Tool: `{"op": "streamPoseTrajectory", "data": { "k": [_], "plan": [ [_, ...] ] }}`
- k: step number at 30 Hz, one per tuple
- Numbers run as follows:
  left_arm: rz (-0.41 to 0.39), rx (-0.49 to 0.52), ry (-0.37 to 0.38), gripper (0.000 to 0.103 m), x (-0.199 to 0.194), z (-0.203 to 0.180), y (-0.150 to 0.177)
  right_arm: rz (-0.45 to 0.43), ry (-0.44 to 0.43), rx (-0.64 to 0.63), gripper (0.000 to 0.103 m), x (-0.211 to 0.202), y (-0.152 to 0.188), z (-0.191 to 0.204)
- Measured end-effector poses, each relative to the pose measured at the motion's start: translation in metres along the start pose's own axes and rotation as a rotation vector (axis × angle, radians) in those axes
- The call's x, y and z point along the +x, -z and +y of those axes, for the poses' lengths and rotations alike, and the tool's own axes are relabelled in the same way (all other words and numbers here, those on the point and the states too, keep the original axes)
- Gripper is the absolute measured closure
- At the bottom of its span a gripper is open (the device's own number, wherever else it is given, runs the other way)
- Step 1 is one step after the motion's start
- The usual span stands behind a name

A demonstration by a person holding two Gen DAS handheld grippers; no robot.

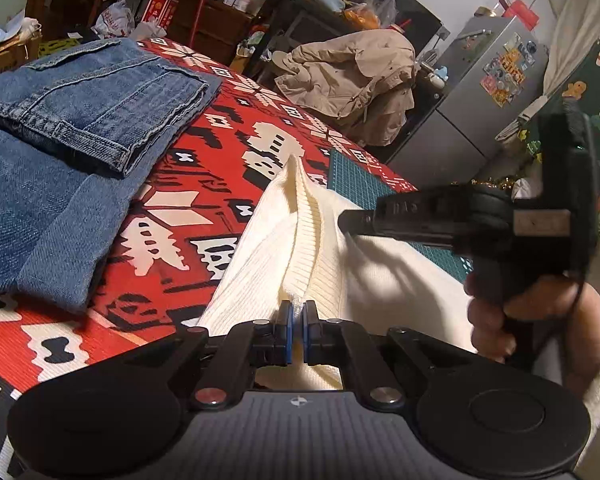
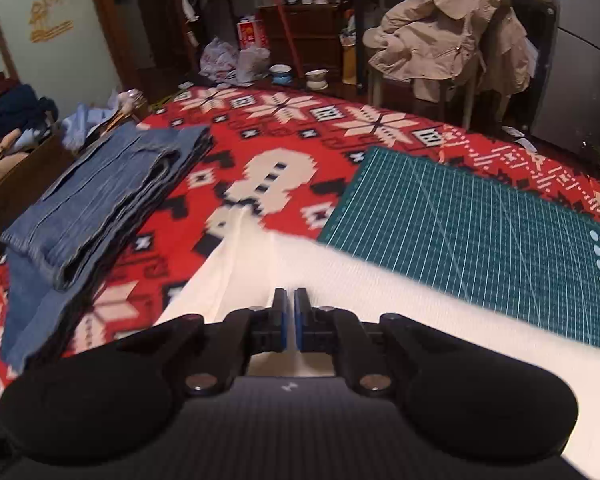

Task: Fold clothes

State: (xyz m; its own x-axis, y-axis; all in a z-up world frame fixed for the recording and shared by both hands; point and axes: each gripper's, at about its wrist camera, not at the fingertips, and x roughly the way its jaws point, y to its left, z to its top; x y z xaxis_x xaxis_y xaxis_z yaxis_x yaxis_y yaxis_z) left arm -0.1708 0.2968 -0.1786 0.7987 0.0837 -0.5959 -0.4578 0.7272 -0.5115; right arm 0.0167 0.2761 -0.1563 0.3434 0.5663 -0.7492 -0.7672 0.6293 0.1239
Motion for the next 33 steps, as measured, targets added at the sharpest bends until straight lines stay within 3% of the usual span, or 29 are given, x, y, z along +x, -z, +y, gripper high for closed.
{"op": "streamPoseTrajectory", "data": {
  "k": [7, 18, 23, 27, 29, 33],
  "plan": [
    [-0.009, -0.052, 0.025, 0.098, -0.005, 0.008, -0.003, 0.022, -0.025, 0.024, 0.097, -0.01, 0.007, 0.007],
    [-0.012, -0.193, -0.007, 0.1, -0.018, 0.036, -0.005, 0.069, -0.187, -0.067, 0.097, -0.023, 0.03, 0.054],
    [-0.012, -0.191, -0.009, 0.1, -0.019, 0.039, -0.005, 0.072, -0.17, -0.104, 0.101, -0.01, 0.032, 0.068],
    [-0.018, -0.182, -0.007, 0.101, -0.021, 0.041, -0.006, 0.061, -0.152, -0.041, 0.101, -0.001, 0.02, 0.06],
    [-0.025, -0.196, 0.007, 0.101, -0.024, 0.045, -0.007, 0.052, -0.149, -0.01, 0.095, -0.007, 0.017, 0.055],
    [-0.069, -0.177, -0.013, 0.101, -0.034, 0.05, -0.013, 0.03, -0.167, 0.021, 0.094, -0.032, 0.021, 0.048]
  ]
}}
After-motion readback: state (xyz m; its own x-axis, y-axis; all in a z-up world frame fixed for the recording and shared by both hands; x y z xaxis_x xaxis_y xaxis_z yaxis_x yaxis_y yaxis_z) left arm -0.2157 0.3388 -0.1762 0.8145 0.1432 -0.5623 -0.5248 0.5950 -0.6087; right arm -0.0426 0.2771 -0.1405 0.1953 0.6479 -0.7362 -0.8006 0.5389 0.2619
